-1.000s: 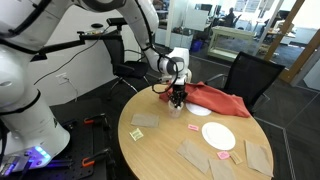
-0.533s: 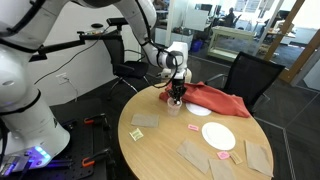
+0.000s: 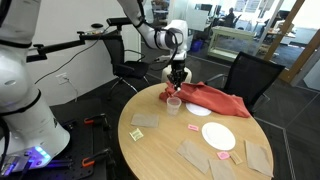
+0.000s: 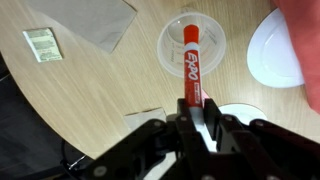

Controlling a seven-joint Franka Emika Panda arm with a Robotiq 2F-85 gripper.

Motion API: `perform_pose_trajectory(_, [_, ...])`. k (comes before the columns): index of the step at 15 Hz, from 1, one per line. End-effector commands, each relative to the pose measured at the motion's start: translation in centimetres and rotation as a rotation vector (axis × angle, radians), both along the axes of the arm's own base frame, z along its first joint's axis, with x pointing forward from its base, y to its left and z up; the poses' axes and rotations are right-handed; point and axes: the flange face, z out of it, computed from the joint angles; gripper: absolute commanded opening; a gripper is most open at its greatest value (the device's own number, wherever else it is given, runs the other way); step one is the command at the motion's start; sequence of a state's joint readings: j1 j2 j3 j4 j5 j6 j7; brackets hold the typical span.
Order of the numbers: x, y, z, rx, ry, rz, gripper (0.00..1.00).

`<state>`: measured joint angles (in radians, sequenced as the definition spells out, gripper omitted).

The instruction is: Put the marker on the table

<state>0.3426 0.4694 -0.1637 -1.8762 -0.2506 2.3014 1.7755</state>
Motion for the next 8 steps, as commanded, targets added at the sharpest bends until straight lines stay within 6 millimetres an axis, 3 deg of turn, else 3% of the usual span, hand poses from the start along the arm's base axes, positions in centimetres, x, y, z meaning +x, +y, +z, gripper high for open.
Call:
perform_pose_trajectory(1, [-2.7, -1.4, 4.9, 0.001, -0.044, -0.025, 0.05])
perform_pose_trajectory(5, [-4.7, -4.5, 6.6, 0.056, -0.122, -0.134, 0.05])
perform_pose_trajectory(8, [-6.2, -7.6, 6.0, 0.099, -0.166, -0.231, 0.05])
